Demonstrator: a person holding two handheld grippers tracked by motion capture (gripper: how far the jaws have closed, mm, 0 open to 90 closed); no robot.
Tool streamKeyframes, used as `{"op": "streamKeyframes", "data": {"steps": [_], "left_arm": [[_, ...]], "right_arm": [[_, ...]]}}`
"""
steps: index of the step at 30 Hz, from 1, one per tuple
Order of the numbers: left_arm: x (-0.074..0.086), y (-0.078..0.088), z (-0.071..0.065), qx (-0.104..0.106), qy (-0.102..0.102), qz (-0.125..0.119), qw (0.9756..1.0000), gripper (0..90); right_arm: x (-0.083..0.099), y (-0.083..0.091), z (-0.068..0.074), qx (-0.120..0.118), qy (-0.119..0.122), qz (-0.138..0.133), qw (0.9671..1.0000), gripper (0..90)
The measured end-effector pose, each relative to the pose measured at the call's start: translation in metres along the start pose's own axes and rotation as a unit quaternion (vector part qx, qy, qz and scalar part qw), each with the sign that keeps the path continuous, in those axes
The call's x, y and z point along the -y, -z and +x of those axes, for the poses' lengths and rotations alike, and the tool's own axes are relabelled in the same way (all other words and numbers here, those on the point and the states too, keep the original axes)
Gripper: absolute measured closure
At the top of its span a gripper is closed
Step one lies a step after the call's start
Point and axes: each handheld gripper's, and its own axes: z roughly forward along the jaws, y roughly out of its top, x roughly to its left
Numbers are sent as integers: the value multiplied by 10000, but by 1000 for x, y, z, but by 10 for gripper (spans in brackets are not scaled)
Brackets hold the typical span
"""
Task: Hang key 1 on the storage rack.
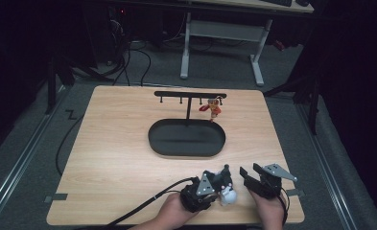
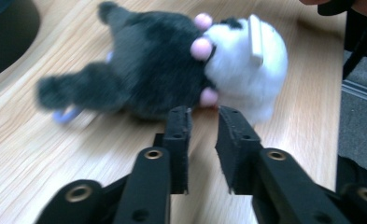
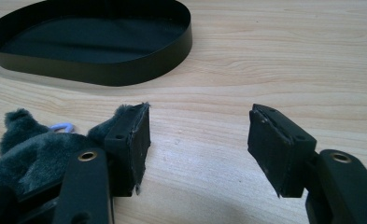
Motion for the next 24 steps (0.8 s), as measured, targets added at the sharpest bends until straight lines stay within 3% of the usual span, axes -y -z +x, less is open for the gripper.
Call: {"op": "streamKeyframes", "data": {"steps": [3,4,5,8,11,14,18,20,24], "left_arm": [[16,25,16,-127,69,-128,9998,643],[16,25,16,-127,69,-128,9998,610],[29,48,31,-338,107,-156,9992,588],[52,86,56,-734,164,-112,9971,512],[74,121,79,-1232,226,-74,9921,448],[99,146,96,-1813,273,-135,9830,406],[111,158,117,-2049,617,-139,9767,380],[113,159,124,-1927,899,-240,9768,372],[112,160,124,-1951,880,-284,9764,362]], "right_arm": [[0,2,-1,38,-3,1,10000,392],[0,2,-1,38,-3,1,10000,392],[0,3,-1,56,-13,-2,10000,392],[0,3,0,72,34,-1,10000,392],[0,1,3,86,70,37,9999,393],[0,0,5,117,80,62,9999,393],[-2,-3,9,131,114,114,9998,392],[-1,-6,10,130,156,164,9997,392],[0,-10,12,117,193,223,9995,392]]}}
